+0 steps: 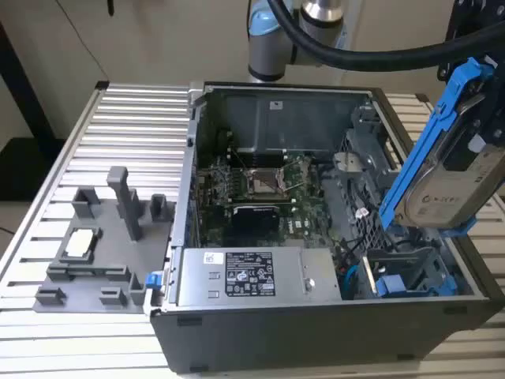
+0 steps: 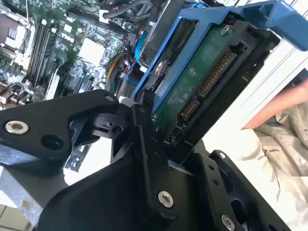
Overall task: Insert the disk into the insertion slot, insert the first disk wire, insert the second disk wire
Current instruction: 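Insert the disk into the insertion slot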
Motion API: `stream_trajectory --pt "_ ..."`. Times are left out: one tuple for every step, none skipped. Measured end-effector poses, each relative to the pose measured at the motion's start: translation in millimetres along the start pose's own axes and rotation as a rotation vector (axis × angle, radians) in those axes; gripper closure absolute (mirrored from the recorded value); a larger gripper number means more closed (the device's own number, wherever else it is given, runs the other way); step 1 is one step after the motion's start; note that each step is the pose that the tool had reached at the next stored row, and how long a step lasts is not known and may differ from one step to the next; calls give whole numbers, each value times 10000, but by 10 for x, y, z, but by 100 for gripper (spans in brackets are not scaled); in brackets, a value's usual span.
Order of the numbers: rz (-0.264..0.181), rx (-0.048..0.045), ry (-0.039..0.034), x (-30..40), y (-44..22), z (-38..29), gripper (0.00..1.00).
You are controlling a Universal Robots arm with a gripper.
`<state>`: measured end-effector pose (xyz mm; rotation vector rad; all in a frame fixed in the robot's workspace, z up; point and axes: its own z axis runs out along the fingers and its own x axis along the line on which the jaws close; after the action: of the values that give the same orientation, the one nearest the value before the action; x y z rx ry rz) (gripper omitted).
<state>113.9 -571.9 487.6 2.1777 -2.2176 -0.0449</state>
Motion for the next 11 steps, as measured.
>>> stream_trajectory --pt "0 -1 0 0 0 0 67" --pt "1 -3 0 0 0 0 67" --pt "1 -5 0 0 0 0 67" --pt "0 -6 0 0 0 0 67" --pt "0 -6 0 0 0 0 67" --pt "0 -7 0 0 0 0 67" --pt "0 -7 0 0 0 0 67" --pt "0 -8 -1 0 0 0 67" --pt "0 -8 0 0 0 0 67" --pt "0 -9 0 0 0 0 67" --pt "0 -9 0 0 0 0 67"
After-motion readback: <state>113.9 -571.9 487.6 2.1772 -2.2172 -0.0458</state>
